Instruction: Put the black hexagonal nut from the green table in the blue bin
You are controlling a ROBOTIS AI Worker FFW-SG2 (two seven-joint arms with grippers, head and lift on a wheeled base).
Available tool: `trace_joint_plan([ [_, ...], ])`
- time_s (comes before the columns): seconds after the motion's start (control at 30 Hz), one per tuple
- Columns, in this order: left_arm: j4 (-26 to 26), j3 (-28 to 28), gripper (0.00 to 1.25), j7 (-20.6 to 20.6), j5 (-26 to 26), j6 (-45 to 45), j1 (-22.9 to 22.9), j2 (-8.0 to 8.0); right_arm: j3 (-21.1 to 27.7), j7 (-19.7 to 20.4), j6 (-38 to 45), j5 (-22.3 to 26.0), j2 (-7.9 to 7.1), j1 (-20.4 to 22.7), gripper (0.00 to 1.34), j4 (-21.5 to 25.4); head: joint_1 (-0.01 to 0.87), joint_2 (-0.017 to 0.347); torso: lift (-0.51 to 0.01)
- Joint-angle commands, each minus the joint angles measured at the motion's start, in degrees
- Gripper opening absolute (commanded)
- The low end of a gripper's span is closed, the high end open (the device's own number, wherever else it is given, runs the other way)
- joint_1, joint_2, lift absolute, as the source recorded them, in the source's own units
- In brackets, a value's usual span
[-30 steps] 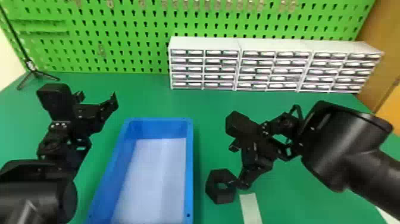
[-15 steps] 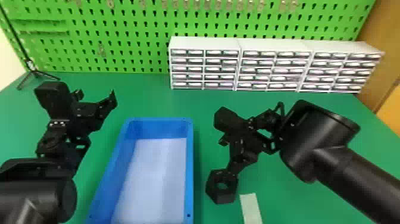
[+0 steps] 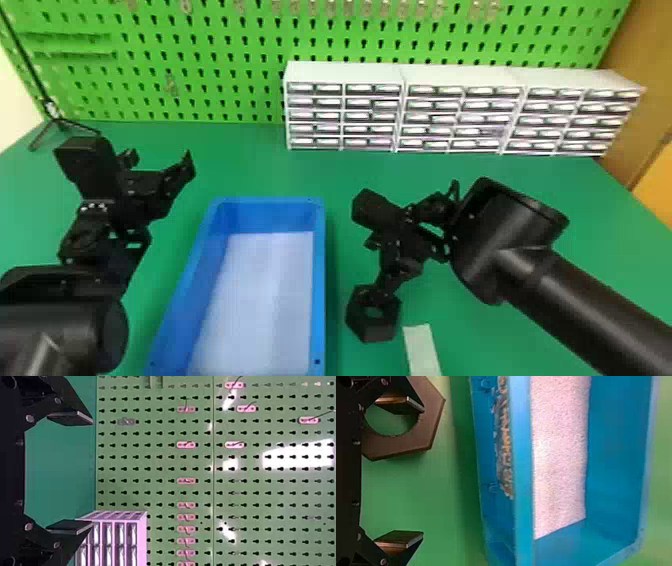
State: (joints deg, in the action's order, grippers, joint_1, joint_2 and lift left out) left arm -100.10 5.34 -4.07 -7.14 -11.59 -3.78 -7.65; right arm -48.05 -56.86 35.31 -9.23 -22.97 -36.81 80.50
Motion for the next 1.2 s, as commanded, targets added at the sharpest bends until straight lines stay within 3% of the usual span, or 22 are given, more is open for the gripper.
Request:
trace_joint_plan([
  [0.0,0.0,0.11,0.9,-0.06,-0.07,0.08,0.09,0.0,-0.03,-0.01,-0.42,-1.31,0.64,-0.1,1.15,-2.1,0.686,0.028,-0.096],
  [0.73,0.0,0.29,0.9,0.03,-0.07,0.34,0.09,0.0,-2.05,0.52,-0.86,-2.63,0.29,-0.81,1.13,-4.39,0.686,0.028,-0.096],
  [0.8,0.0,0.37,0.9,0.03,-0.07,0.34,0.18,0.0,-2.14,0.43,-0.86,-2.37,0.2,-0.89,1.08,-4.39,0.686,0.028,-0.096],
  [0.97,-0.09,0.55,0.9,0.03,-0.15,0.43,0.26,0.0,-2.4,0.43,-0.77,-2.19,0.12,-0.89,0.7,-4.04,0.686,0.028,-0.096],
  [1.1,-0.09,0.64,0.9,-0.06,-0.24,0.43,0.44,0.0,-2.66,0.43,-0.24,-2.11,-0.24,-0.89,0.64,-2.98,0.686,0.028,-0.096],
  [1.17,-0.09,0.64,0.9,0.03,-0.24,0.43,0.53,0.0,-2.75,0.43,-0.07,-2.02,-0.59,-0.89,0.54,-2.19,0.686,0.028,-0.096],
])
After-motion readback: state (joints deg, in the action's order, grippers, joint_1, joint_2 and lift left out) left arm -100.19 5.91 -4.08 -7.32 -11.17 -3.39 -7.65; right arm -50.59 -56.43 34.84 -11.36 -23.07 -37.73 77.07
